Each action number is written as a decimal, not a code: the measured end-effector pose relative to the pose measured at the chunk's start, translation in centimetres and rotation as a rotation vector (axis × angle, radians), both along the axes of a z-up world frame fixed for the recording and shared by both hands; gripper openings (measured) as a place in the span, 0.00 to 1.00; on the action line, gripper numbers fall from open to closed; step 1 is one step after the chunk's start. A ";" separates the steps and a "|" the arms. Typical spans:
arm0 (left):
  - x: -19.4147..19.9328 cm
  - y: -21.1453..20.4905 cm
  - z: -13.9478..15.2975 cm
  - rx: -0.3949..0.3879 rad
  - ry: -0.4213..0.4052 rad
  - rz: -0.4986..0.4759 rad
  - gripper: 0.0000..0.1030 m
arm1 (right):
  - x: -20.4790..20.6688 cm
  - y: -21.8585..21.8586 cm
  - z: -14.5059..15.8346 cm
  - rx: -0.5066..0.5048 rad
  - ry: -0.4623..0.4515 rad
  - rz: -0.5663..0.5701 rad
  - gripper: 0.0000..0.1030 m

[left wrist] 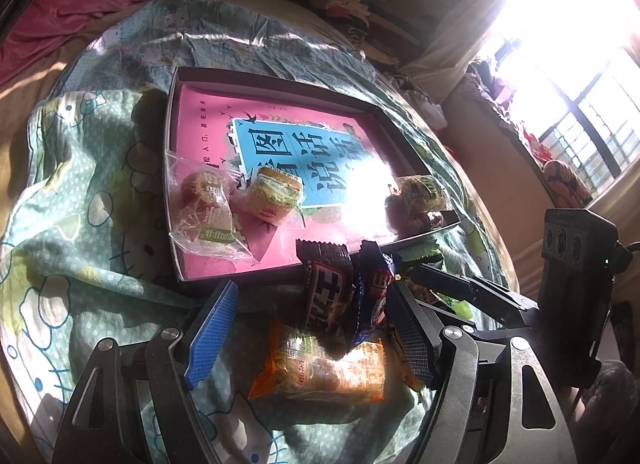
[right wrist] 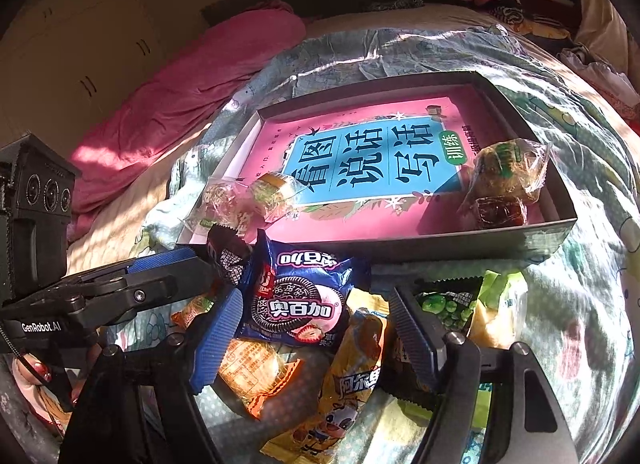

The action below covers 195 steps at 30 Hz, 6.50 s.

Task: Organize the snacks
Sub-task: 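Grasp the brown chocolate bar with the left tool while the right grasps the blue cookie bag, then carry the chocolate bar with the left tool while the right carries the cookie bag over the tray, then release the chocolate bar with the left tool while the right releases the cookie bag, then move both open tools back toward the snack pile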

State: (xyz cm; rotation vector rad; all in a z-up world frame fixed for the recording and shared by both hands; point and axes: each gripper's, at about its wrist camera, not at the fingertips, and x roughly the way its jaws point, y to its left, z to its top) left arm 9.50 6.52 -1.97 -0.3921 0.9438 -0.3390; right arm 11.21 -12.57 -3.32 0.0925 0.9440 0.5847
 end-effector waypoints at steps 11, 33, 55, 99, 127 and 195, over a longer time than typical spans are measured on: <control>0.6 -0.6 -0.7 -0.017 0.028 -0.027 0.64 | 0.5 1.9 -1.1 -0.052 -0.007 0.052 0.73; 1.8 -1.0 -1.7 -0.086 0.070 -0.043 0.33 | 0.1 1.4 -1.4 -0.016 -0.074 0.130 0.57; 0.1 2.2 2.7 -0.084 -0.118 0.055 0.30 | -0.8 0.1 3.0 0.020 -0.174 0.080 0.50; 5.0 1.0 0.0 0.119 -0.150 0.131 0.28 | 5.2 0.2 1.4 -0.111 -0.219 -0.044 0.38; 6.3 0.6 -0.6 0.145 -0.149 0.115 0.29 | 3.7 -0.6 1.4 -0.173 -0.212 -0.021 0.44; 2.0 0.1 2.8 0.136 -0.208 0.098 0.78 | 4.8 0.1 0.3 -0.275 -0.171 -0.137 0.84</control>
